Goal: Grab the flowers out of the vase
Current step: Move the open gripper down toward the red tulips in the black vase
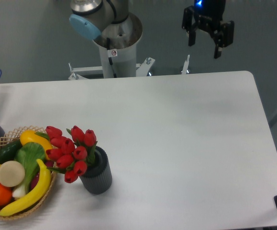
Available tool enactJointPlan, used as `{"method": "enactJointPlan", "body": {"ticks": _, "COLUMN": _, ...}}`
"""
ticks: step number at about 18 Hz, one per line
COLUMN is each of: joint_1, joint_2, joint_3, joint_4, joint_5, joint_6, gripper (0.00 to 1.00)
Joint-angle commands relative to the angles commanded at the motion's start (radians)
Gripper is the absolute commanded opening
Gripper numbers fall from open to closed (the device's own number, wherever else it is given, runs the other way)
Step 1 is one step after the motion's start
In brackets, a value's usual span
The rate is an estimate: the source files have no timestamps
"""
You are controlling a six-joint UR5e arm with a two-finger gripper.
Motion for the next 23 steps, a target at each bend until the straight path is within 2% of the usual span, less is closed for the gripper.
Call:
{"method": "enactJointPlan", "body": {"ticks": 7, "joint_1": -0.014, "joint_2": 0.0, "joint_3": -0.015, "joint_4": 0.002, "joint_5": -0.002, "joint_6": -0.009, "gripper": 1.0}}
{"method": "enactJointPlan", "body": {"ticks": 9, "joint_1": -0.017, "joint_2": 0.0, "joint_3": -0.029, "joint_4": 0.003, "joint_5": -0.034, "joint_6": -0.02, "gripper": 1.0}}
{"method": "enactJointPlan", "body": {"ticks": 11, "joint_1": -0.018, "joint_2": 0.0, "joint_3": -0.043, "joint_4": 0.008, "joint_5": -0.074, "joint_6": -0.076, "gripper": 1.0}}
{"method": "enactJointPlan", "body": {"ticks": 15, "joint_1": -0.023, "joint_2": 0.0, "joint_3": -0.052, "joint_4": 0.025, "joint_5": -0.08, "joint_6": -0.172, "gripper": 1.0}}
{"method": "enactJointPlan", "body": {"ticks": 20, "joint_1": -0.031, "joint_2": -0.008, "joint_3": -0.077, "joint_4": 0.031, "joint_5": -0.169, "joint_6": -0.27, "gripper": 1.0}}
{"method": "enactJointPlan", "body": {"ticks": 22, "joint_1": -0.032, "joint_2": -0.009, "joint_3": -0.098, "joint_4": 0.07, "joint_5": -0.215, "joint_6": -0.29, "gripper": 1.0}}
{"method": "enactJointPlan", "body": {"ticks": 23, "joint_1": -0.032, "joint_2": -0.012, "joint_3": -0.107, "joint_4": 0.116, "joint_5": -0.242, "joint_6": -0.31, "gripper": 1.0}}
